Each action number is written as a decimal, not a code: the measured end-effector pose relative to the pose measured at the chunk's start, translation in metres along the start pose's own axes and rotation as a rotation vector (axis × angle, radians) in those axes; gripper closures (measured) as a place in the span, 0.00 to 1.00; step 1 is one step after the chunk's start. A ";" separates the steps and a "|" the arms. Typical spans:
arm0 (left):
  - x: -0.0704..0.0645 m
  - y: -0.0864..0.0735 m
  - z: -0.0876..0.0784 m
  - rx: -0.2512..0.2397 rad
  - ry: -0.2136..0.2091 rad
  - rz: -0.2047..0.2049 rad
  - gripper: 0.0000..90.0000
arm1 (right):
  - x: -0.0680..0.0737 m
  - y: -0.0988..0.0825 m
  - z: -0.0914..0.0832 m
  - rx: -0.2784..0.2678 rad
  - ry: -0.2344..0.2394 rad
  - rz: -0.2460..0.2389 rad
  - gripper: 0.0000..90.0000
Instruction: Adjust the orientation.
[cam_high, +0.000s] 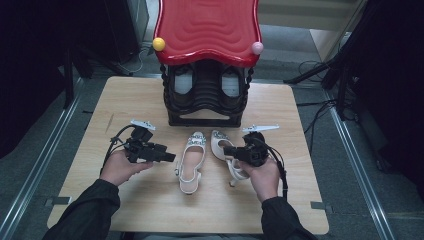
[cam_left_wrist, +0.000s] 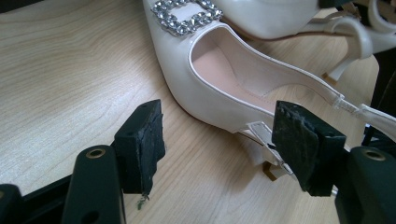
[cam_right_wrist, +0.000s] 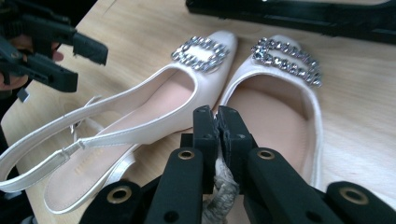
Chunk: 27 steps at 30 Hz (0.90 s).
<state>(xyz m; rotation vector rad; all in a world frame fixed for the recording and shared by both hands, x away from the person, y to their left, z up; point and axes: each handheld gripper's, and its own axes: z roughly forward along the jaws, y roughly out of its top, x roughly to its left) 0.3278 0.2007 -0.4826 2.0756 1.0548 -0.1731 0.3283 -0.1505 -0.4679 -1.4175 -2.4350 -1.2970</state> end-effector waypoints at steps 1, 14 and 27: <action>0.000 0.000 0.000 0.000 0.001 0.004 0.38 | 0.001 -0.001 0.002 0.005 0.003 -0.005 0.98; 0.000 0.000 0.002 0.011 0.005 0.004 0.41 | 0.020 -0.008 0.032 0.065 0.004 -0.056 0.97; -0.006 0.000 0.008 0.006 0.051 0.027 0.81 | 0.022 -0.004 0.021 -0.003 0.008 -0.124 0.85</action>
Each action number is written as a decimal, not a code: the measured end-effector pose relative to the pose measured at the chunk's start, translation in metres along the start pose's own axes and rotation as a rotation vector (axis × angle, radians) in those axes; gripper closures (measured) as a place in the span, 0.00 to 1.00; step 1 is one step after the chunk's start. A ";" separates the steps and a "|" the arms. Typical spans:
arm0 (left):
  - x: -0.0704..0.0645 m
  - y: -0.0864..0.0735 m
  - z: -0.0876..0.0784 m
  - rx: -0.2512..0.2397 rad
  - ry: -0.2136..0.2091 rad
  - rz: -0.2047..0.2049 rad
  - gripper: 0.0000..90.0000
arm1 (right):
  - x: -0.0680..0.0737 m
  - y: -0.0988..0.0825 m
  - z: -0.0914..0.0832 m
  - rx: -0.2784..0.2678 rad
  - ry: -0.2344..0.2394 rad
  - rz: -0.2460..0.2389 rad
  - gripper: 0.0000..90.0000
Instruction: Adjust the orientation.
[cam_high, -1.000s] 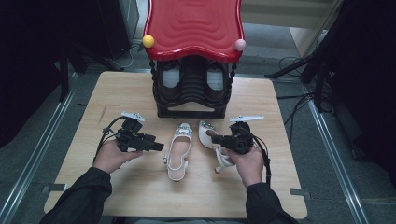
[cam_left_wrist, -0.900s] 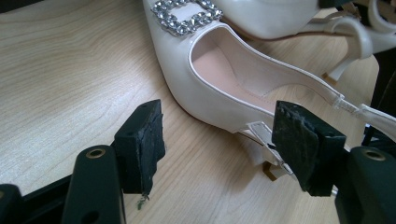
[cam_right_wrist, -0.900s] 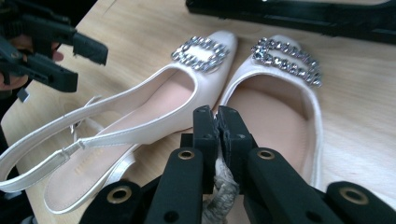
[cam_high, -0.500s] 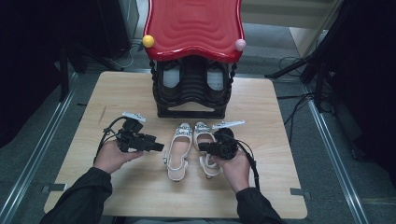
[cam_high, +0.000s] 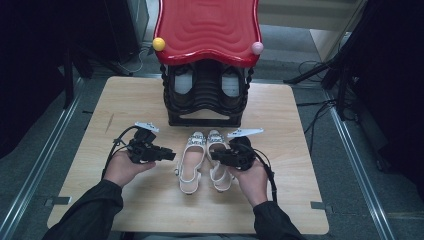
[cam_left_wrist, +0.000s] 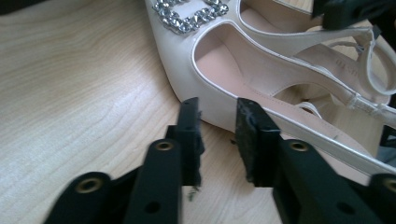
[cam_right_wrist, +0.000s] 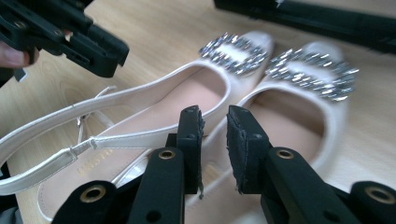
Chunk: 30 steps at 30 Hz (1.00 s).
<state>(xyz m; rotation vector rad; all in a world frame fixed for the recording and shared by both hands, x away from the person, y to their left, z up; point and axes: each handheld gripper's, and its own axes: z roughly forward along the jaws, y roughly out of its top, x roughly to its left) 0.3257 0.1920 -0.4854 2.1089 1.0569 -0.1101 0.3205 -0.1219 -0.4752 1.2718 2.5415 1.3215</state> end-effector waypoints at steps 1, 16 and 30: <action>0.000 0.000 0.000 0.003 0.007 0.008 0.84 | -0.002 0.001 -0.004 -0.009 -0.005 0.002 0.85; 0.000 0.001 0.022 0.034 0.006 0.017 1.00 | -0.040 -0.016 -0.018 -0.008 -0.110 0.061 1.00; 0.001 -0.001 0.042 0.112 0.013 0.020 1.00 | -0.047 -0.027 -0.001 0.083 -0.129 0.082 1.00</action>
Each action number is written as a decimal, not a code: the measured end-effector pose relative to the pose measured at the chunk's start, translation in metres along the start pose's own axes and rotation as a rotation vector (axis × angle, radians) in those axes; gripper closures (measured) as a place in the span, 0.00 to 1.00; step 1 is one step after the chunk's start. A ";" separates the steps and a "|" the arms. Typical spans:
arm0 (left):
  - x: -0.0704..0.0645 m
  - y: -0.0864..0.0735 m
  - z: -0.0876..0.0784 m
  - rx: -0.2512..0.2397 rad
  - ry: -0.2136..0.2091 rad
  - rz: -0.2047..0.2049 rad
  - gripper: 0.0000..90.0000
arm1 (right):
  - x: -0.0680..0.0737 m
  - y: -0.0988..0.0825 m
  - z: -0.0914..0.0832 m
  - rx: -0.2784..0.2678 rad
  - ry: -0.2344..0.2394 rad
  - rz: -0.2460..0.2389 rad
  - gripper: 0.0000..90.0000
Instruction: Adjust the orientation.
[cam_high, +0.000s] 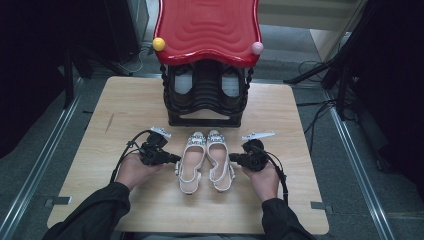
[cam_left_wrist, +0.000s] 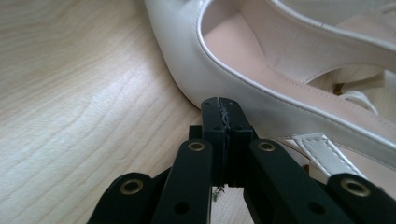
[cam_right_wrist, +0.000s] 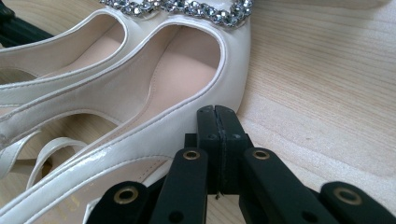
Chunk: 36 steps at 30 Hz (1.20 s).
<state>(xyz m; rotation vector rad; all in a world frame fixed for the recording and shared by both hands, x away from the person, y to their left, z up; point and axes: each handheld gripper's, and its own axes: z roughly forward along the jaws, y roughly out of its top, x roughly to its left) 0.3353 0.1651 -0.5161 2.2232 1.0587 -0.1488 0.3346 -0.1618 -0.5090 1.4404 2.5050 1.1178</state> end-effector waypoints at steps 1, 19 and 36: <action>-0.001 0.000 0.002 0.001 0.006 0.003 1.00 | 0.000 0.000 0.000 0.000 0.003 0.004 1.00; -0.016 0.002 0.009 0.032 -0.026 0.033 1.00 | 0.001 0.000 0.002 0.008 0.016 0.020 1.00; -0.022 0.001 0.011 0.042 -0.034 0.057 1.00 | -0.004 0.002 0.001 0.001 0.011 0.006 0.99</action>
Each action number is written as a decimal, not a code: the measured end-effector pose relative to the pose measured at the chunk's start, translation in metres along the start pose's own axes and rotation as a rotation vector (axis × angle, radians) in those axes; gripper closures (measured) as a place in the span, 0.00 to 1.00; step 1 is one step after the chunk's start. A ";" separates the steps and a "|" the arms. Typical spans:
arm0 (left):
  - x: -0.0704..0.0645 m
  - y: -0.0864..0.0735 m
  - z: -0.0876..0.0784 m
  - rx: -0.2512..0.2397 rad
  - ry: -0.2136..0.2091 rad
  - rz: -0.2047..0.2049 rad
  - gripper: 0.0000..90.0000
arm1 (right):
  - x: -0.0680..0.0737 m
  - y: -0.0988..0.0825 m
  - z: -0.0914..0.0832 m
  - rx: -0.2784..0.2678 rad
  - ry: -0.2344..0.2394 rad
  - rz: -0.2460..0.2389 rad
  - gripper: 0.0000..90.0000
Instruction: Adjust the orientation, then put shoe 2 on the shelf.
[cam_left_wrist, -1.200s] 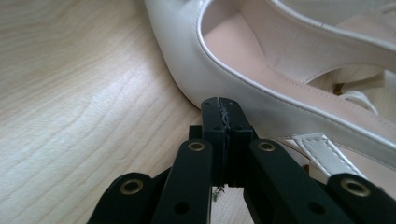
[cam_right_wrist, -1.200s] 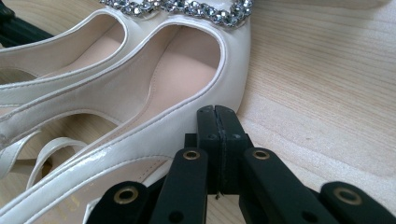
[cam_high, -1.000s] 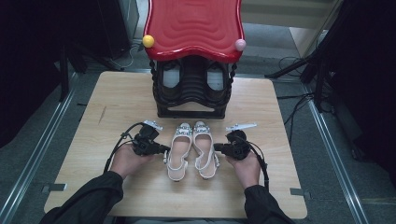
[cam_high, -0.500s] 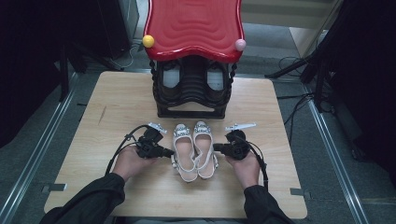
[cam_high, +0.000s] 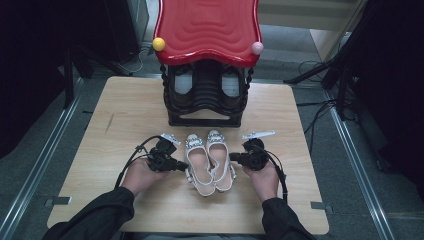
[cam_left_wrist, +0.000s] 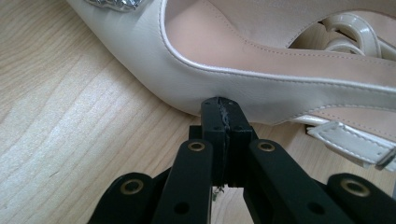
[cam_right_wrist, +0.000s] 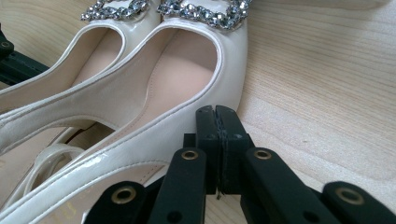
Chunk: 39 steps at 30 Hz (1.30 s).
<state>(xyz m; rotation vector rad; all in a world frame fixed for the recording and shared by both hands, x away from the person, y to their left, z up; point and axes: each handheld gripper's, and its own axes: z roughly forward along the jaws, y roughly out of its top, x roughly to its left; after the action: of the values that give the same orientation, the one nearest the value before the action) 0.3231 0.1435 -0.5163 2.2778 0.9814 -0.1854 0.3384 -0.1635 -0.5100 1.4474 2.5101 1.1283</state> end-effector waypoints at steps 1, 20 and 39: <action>-0.001 0.000 0.000 0.001 0.003 0.003 1.00 | -0.001 0.000 -0.001 -0.003 0.003 0.001 0.98; -0.010 -0.009 -0.049 -0.144 -0.046 -0.016 0.76 | 0.014 0.017 -0.025 -0.112 0.077 -0.040 0.82; -0.001 -0.013 -0.070 -0.167 0.004 -0.018 0.59 | 0.045 0.027 -0.015 -0.080 0.100 -0.088 0.78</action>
<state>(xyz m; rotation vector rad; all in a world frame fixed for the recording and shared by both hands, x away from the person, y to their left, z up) 0.3053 0.1923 -0.4682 2.1185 0.9822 -0.1027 0.3276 -0.1295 -0.4688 1.2787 2.5331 1.2997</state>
